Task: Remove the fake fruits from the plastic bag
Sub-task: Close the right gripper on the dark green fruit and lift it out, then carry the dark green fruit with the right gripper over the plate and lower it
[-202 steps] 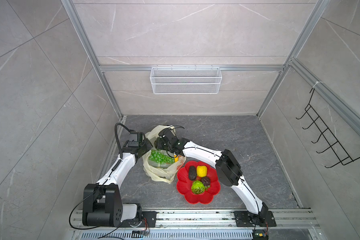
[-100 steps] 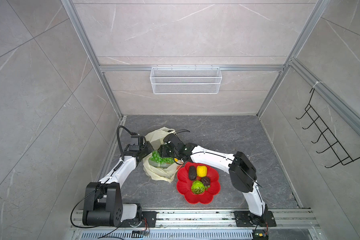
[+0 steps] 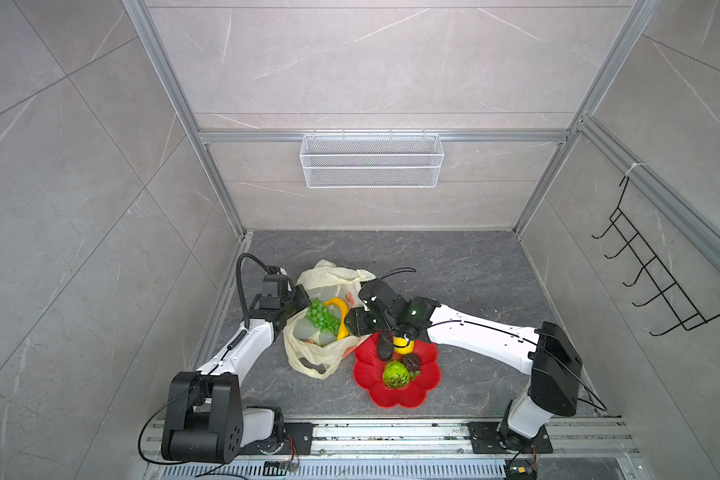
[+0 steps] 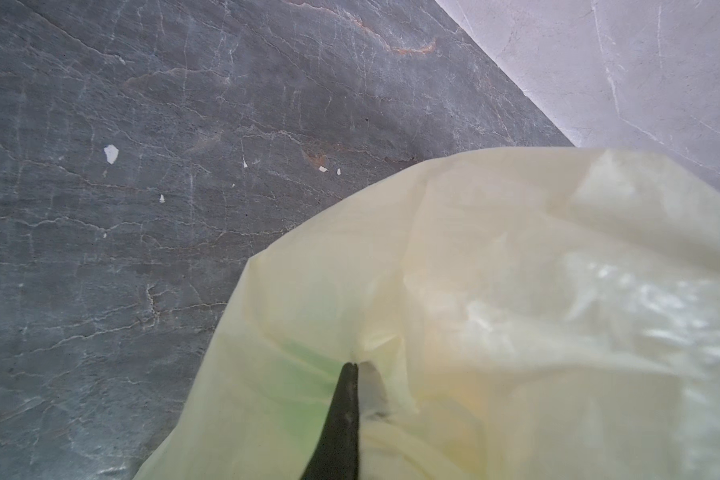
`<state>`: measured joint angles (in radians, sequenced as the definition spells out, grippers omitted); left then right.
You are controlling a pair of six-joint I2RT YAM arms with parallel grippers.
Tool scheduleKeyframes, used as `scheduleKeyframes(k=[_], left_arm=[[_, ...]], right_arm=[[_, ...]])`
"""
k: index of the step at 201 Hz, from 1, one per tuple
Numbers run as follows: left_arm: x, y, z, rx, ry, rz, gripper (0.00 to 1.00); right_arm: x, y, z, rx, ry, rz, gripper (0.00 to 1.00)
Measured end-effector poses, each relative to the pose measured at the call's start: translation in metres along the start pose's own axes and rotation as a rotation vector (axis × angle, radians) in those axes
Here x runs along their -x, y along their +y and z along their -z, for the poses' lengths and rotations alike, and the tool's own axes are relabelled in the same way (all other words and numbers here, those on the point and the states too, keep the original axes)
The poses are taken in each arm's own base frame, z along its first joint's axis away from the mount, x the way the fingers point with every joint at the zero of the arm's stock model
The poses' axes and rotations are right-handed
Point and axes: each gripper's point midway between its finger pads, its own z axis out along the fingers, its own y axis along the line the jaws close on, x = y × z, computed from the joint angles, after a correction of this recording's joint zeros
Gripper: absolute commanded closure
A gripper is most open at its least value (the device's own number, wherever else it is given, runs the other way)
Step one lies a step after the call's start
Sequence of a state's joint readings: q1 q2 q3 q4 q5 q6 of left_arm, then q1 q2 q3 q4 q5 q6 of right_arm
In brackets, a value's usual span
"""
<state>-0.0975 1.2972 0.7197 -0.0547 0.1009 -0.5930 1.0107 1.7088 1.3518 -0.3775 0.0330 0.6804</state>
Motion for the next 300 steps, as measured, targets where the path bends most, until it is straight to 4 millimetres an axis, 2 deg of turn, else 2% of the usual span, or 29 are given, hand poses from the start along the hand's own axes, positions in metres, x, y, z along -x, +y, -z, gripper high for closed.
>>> scheduleKeyframes(k=[35,67,93,117,140,154,180,199,222,240,275,300], left_arm=[[-0.003,-0.006,0.000,-0.021,0.010,-0.010,1.00],[-0.005,-0.013,0.000,-0.049,0.017,-0.019,1.00],[-0.003,-0.016,0.003,-0.056,0.008,-0.021,1.00],[0.005,-0.019,0.006,-0.060,-0.008,-0.012,1.00],[0.019,-0.020,0.009,-0.060,-0.036,-0.001,1.00],[0.024,-0.016,0.009,-0.040,-0.054,0.004,1.00],[0.023,0.000,0.008,0.036,-0.058,0.013,1.00],[0.024,0.011,0.009,0.082,-0.067,0.020,1.00],[0.023,0.026,0.010,0.137,-0.070,0.033,1.00],[0.023,0.035,0.011,0.171,-0.074,0.041,1.00],[0.022,0.042,0.014,0.200,-0.082,0.045,1.00],[0.022,0.044,0.015,0.206,-0.084,0.046,1.00]], right_arm=[[0.001,0.013,-0.004,0.016,-0.011,0.016,0.46],[0.009,0.027,-0.037,0.014,-0.018,0.025,0.46],[-0.002,0.039,-0.065,0.021,0.015,0.043,0.46],[-0.015,0.043,-0.069,0.018,0.043,0.055,0.46],[-0.019,0.049,-0.063,0.022,0.038,0.070,0.46],[-0.025,0.050,-0.052,0.022,0.045,0.079,0.46],[-0.029,0.046,-0.015,0.022,0.037,0.084,0.46],[-0.027,0.036,0.015,0.009,0.012,0.073,0.47],[-0.035,0.019,0.036,-0.025,0.003,0.058,0.47],[-0.048,0.005,0.040,-0.070,0.020,0.054,0.47],[-0.078,-0.012,0.034,-0.138,0.077,0.053,0.46],[-0.087,-0.018,0.032,-0.158,0.093,0.042,0.46]])
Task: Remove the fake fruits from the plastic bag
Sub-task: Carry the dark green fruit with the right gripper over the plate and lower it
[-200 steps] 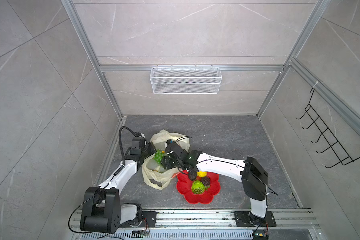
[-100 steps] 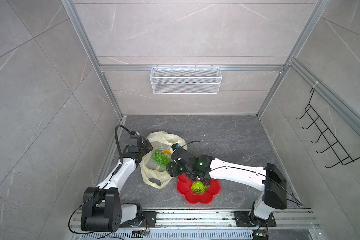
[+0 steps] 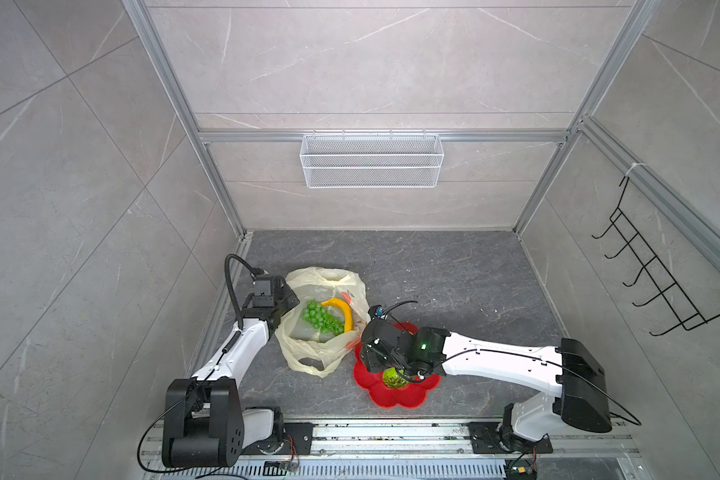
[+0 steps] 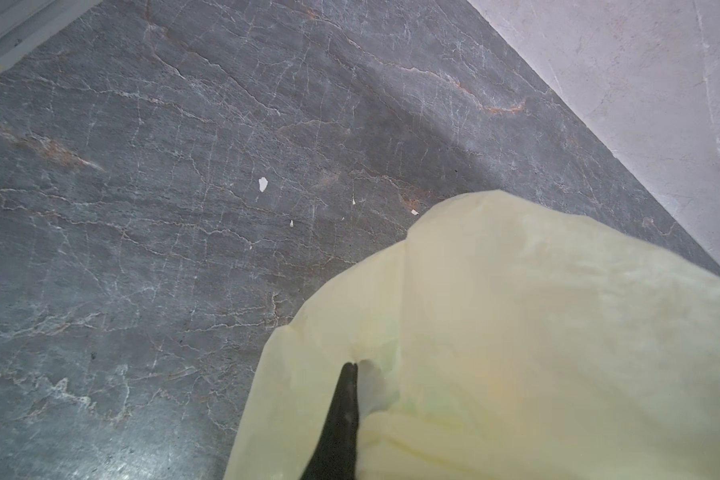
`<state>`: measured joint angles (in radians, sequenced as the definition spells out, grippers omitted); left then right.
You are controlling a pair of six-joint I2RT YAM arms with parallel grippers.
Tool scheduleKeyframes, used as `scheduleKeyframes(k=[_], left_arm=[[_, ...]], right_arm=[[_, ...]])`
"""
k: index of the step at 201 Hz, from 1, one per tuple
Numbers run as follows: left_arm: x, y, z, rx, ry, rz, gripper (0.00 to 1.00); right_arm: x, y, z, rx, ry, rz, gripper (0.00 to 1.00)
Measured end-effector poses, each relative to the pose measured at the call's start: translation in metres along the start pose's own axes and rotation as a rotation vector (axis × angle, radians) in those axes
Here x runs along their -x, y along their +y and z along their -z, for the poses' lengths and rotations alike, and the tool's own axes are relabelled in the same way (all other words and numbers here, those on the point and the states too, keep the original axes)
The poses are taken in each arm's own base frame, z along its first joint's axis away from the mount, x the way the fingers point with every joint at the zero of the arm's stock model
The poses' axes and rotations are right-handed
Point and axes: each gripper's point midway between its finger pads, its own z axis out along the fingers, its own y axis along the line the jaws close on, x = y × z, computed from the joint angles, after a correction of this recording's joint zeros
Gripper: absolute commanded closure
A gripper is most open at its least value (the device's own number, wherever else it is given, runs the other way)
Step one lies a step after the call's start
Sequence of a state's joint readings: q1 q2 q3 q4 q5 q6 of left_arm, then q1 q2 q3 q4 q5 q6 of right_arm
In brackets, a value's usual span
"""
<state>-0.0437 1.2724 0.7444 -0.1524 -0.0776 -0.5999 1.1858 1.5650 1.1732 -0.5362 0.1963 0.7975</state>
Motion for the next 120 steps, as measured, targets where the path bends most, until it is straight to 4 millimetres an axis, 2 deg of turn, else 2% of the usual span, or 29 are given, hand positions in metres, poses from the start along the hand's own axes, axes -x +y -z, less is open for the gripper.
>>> scheduleKeyframes(k=[28,120], left_arm=[[-0.001,0.001,0.001,0.000,-0.002,0.001,1.00],[0.000,0.002,0.003,-0.002,-0.008,0.004,1.00]], right_arm=[[-0.003,-0.003,-0.007,-0.025,0.005,-0.006,0.46],[-0.031,-0.022,-0.040,-0.169,0.071,0.051,0.45]])
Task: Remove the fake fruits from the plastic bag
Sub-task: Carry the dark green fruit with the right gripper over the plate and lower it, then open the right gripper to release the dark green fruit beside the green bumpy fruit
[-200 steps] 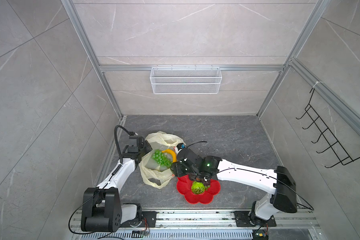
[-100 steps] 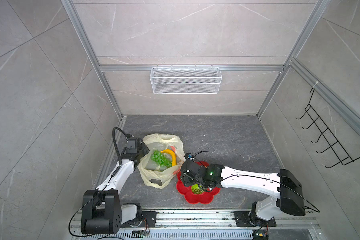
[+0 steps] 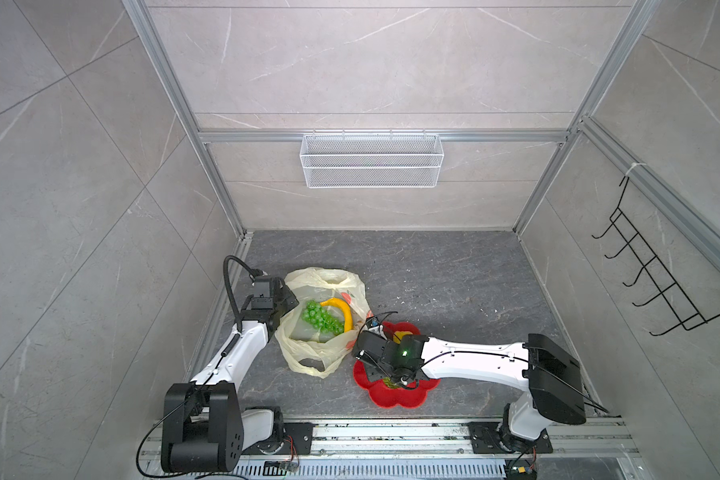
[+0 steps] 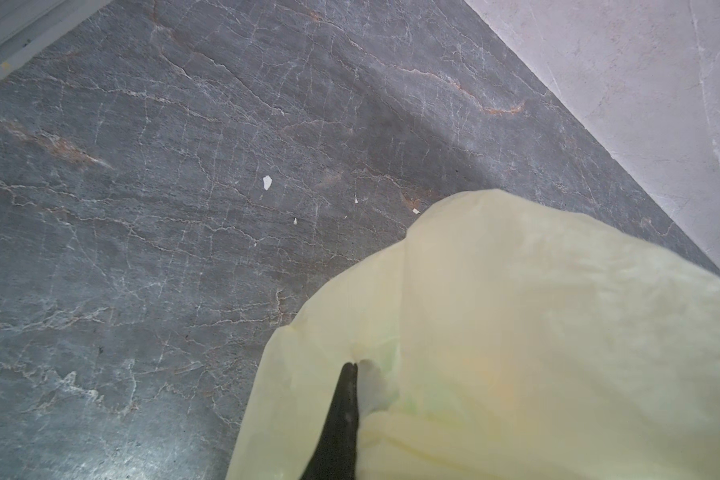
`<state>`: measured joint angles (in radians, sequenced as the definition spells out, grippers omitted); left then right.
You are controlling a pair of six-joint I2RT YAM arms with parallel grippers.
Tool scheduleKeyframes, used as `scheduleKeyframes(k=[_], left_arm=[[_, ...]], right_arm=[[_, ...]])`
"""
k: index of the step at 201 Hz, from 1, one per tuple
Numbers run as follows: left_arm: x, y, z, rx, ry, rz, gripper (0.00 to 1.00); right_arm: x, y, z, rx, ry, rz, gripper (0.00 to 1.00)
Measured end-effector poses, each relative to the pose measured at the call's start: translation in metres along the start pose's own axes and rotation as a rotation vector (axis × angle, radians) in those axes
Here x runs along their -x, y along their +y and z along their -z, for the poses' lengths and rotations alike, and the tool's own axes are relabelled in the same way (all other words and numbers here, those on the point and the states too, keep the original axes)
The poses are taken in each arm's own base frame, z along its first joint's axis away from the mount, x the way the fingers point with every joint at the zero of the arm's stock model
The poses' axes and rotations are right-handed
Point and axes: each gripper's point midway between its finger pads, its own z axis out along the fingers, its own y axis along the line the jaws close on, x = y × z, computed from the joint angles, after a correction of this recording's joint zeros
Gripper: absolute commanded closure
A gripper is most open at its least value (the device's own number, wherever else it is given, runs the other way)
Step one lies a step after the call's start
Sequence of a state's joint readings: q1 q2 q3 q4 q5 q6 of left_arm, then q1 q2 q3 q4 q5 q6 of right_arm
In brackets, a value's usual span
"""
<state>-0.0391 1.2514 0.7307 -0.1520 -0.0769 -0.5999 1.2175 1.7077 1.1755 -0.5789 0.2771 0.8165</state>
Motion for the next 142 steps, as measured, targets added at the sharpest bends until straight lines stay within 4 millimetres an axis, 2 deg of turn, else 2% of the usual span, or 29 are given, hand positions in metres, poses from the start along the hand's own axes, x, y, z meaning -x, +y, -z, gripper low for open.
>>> scheduleKeyframes(k=[95,142], left_arm=[[-0.001,0.001,0.000,0.001,0.002,0.000,1.00],[-0.001,0.000,0.000,0.000,0.003,0.000,1.00]], right_arm=[[0.005,0.002,-0.020,-0.074,-0.003,0.015,0.37],[0.003,-0.001,-0.020,-0.088,-0.001,0.018,0.31]])
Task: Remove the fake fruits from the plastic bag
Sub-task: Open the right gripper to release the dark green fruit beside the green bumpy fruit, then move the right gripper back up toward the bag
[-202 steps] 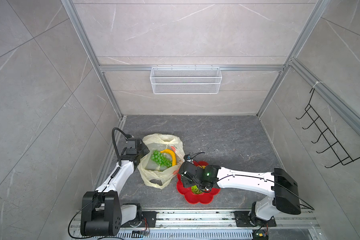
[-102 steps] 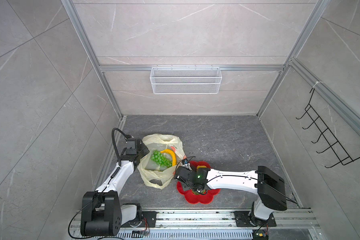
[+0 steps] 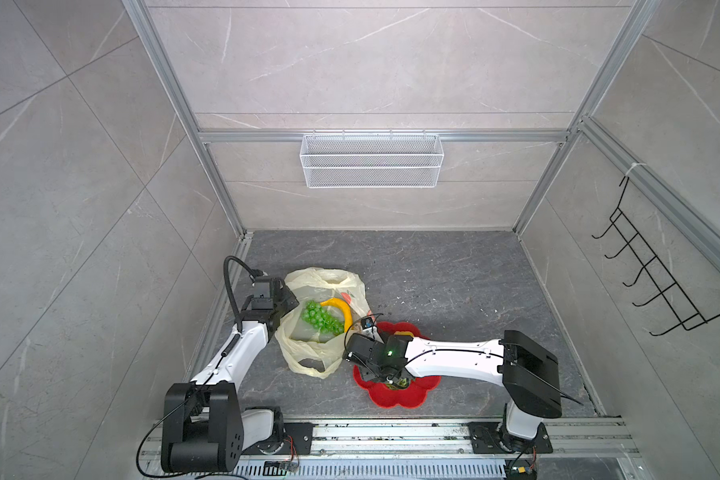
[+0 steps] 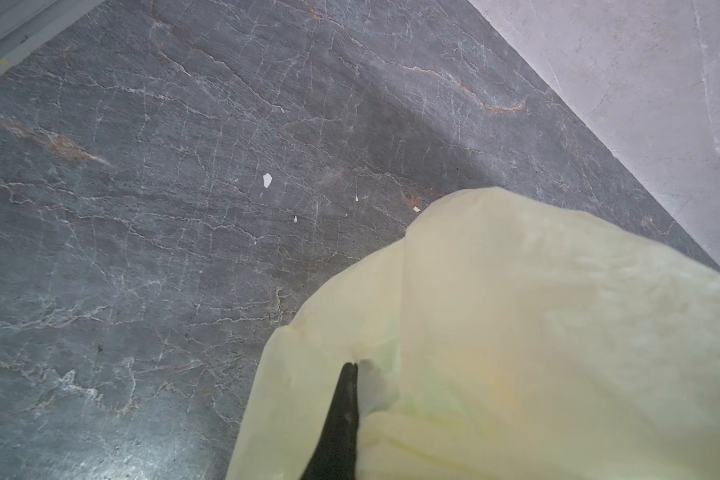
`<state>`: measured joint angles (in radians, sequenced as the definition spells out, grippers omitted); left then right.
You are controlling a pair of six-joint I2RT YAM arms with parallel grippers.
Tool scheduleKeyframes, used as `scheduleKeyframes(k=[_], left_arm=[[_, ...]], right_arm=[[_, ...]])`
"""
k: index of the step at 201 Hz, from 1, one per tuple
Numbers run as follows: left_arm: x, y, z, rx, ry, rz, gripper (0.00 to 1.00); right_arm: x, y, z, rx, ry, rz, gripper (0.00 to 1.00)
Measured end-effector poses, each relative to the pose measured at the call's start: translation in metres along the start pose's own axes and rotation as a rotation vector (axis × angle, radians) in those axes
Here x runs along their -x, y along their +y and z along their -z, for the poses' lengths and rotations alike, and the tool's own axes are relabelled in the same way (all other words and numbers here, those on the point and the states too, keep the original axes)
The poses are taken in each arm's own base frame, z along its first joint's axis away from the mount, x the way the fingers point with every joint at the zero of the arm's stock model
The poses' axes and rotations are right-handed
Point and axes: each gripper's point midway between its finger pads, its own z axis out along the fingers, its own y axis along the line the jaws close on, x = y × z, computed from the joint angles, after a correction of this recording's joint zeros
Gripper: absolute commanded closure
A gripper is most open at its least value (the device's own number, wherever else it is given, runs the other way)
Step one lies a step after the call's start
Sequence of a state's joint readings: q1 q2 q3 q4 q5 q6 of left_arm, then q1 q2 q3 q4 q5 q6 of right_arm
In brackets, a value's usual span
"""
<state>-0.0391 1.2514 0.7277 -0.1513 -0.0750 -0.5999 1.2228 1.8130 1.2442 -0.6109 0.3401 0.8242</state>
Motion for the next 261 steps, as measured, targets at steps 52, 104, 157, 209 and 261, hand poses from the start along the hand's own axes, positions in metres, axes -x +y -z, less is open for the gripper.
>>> scheduleKeyframes(k=[52,104,157,209,261], left_arm=[[0.000,0.000,0.000,-0.002,0.002,0.000,1.00],[-0.012,0.010,0.004,0.058,0.066,0.014,0.64],[-0.017,0.016,0.038,0.077,0.085,0.073,0.22],[-0.036,0.024,0.079,0.038,0.092,0.109,0.14],[-0.106,0.035,0.073,-0.012,0.276,0.125,0.14]], right_arm=[[0.000,-0.002,0.001,-0.011,-0.004,0.003,0.31],[0.021,0.000,0.032,0.034,-0.072,-0.012,0.31],[0.045,0.009,0.062,0.119,-0.165,-0.006,0.30],[0.067,0.029,0.073,0.177,-0.220,0.018,0.29],[0.105,0.081,0.062,0.246,-0.237,0.022,0.29]])
